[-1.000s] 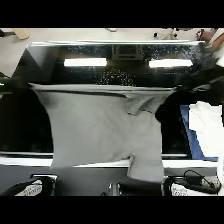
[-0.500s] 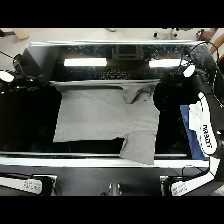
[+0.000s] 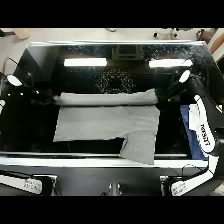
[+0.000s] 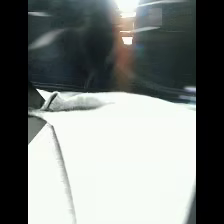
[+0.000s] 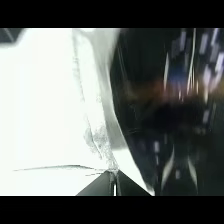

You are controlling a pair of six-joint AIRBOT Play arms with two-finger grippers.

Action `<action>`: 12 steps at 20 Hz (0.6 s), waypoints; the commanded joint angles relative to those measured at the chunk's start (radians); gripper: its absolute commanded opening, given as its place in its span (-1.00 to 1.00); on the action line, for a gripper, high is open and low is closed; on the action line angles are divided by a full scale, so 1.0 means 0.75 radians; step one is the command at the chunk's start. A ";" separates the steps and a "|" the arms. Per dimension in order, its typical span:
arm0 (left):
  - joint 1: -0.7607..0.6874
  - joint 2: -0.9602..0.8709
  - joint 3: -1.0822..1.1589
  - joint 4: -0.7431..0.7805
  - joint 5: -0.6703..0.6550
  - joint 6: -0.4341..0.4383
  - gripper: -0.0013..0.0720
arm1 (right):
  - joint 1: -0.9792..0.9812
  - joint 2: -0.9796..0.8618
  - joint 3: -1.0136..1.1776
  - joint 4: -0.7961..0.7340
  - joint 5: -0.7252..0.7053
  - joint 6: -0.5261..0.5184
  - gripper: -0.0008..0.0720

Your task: Fold the shirts.

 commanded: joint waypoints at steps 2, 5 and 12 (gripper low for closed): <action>-0.010 -0.002 -0.138 0.046 -0.099 -0.042 -0.89 | 0.010 -0.019 -0.079 -0.001 0.122 0.051 -0.94; 0.002 -0.001 -0.104 -0.007 -0.094 -0.063 -0.19 | 0.009 -0.016 -0.069 0.079 0.121 0.079 -0.41; 0.172 0.281 -0.285 0.039 -0.290 0.058 0.30 | -0.199 0.216 -0.135 -0.022 0.477 -0.033 0.16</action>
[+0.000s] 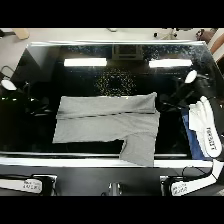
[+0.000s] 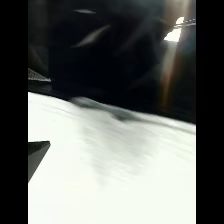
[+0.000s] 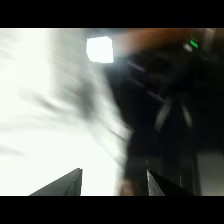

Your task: Fold the shirts.

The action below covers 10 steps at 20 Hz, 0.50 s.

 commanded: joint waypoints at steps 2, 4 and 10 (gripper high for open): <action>0.118 0.320 -0.535 0.009 0.084 0.093 0.30 | -0.142 0.212 -0.328 0.057 0.031 -0.065 0.08; 0.133 0.458 -0.817 -0.058 0.201 0.158 0.30 | -0.138 0.298 -0.503 0.074 -0.054 -0.102 0.08; 0.092 0.498 -0.987 -0.179 0.410 0.160 0.29 | -0.138 0.322 -0.556 0.089 -0.062 -0.107 0.08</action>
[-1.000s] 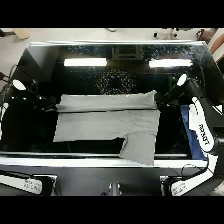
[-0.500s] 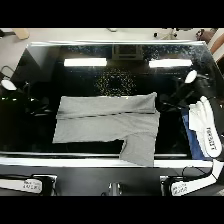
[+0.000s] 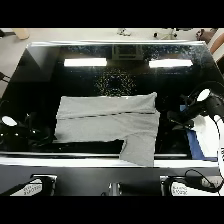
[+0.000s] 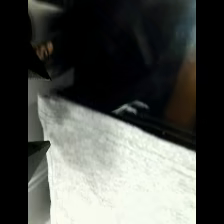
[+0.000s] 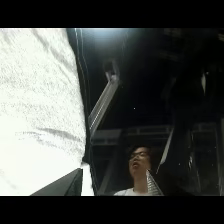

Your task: Fold the shirts.

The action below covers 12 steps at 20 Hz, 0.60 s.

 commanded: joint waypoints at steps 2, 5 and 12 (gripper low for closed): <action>-0.062 0.027 -0.088 -0.059 0.163 -0.013 0.07 | -0.006 0.022 -0.041 0.010 0.016 -0.032 0.12; -0.075 0.031 -0.085 -0.060 0.217 -0.069 -0.89 | -0.006 0.077 -0.139 0.021 0.025 -0.074 0.22; -0.075 0.040 -0.085 -0.060 0.217 -0.044 -0.89 | -0.006 0.238 -0.642 0.300 -0.246 -0.228 0.21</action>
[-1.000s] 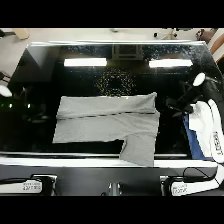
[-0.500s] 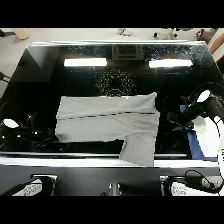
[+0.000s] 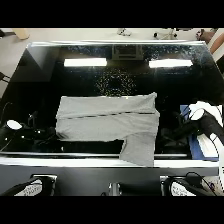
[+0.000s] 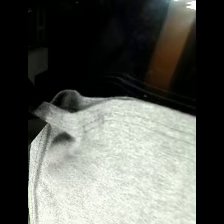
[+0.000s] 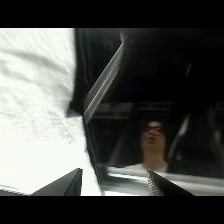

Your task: Fold the shirts.

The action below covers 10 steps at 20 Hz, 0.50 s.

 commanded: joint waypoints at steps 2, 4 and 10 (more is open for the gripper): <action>-0.002 0.001 -0.001 0.005 0.002 0.004 -0.89 | 0.000 0.034 -0.182 0.307 -0.106 -0.135 0.20; -0.002 0.001 -0.001 0.005 0.001 0.003 -0.89 | 0.000 0.034 -0.214 0.312 -0.155 -0.132 0.19; -0.002 0.027 0.027 0.004 -0.001 0.072 -0.90 | 0.000 0.040 -0.199 0.396 -0.260 -0.164 -0.93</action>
